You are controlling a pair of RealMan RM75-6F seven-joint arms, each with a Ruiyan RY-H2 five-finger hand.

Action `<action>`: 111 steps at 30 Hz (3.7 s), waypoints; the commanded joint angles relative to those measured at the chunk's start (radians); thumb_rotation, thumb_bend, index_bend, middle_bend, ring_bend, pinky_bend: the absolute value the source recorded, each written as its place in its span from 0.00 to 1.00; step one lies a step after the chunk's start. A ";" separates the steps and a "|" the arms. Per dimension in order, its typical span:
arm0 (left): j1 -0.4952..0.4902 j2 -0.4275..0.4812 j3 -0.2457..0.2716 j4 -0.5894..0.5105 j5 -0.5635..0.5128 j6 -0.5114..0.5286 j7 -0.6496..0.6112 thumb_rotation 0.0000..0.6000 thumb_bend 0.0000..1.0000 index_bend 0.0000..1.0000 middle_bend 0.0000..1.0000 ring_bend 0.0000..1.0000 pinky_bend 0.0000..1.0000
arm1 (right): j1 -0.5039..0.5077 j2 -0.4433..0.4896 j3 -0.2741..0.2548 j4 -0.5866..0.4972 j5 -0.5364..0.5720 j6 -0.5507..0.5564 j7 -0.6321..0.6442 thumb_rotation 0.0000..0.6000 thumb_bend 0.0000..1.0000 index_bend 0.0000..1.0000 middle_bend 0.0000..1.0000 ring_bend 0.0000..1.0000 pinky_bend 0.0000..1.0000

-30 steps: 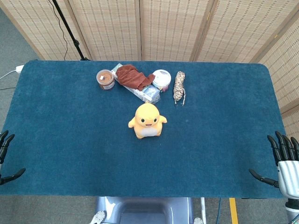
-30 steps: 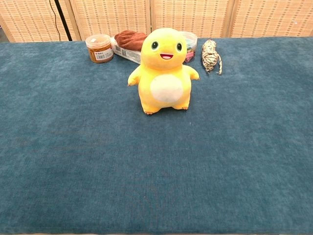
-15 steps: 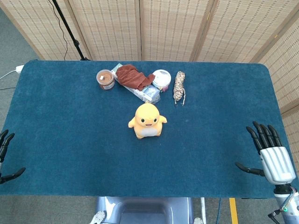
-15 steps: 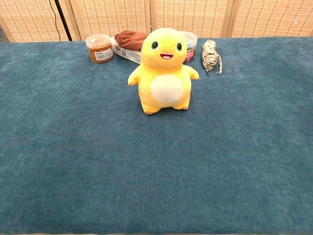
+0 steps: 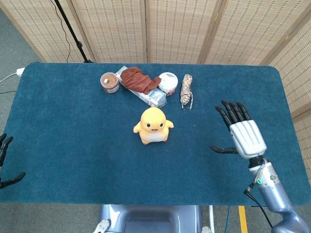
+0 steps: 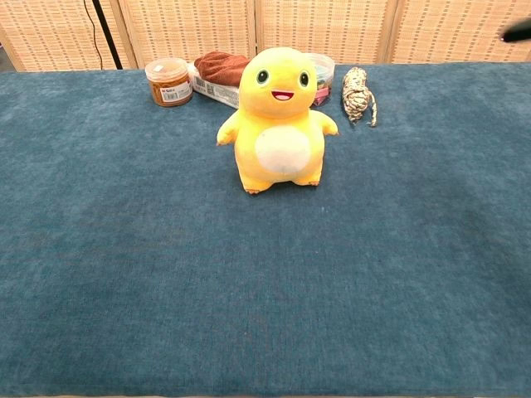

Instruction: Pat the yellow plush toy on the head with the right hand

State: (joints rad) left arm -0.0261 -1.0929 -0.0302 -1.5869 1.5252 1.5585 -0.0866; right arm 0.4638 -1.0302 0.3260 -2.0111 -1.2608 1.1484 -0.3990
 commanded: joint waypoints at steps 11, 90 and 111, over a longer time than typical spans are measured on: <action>-0.007 -0.013 -0.014 -0.015 -0.033 -0.017 0.044 1.00 0.00 0.00 0.00 0.00 0.00 | 0.326 -0.155 0.085 0.052 0.233 -0.181 -0.171 0.54 0.00 0.00 0.00 0.00 0.00; -0.018 0.000 -0.039 -0.016 -0.102 -0.063 0.019 1.00 0.00 0.00 0.00 0.00 0.00 | 0.709 -0.621 -0.035 0.761 0.353 -0.396 0.011 0.53 0.00 0.00 0.00 0.00 0.00; -0.007 0.007 -0.020 -0.008 -0.056 -0.041 -0.013 1.00 0.00 0.00 0.00 0.00 0.00 | 0.477 -0.211 -0.084 0.226 0.217 -0.061 -0.086 0.51 0.00 0.00 0.00 0.00 0.00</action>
State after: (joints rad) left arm -0.0330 -1.0859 -0.0500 -1.5950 1.4688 1.5179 -0.0991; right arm 0.9971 -1.2826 0.2819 -1.7406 -0.9870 1.0306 -0.4756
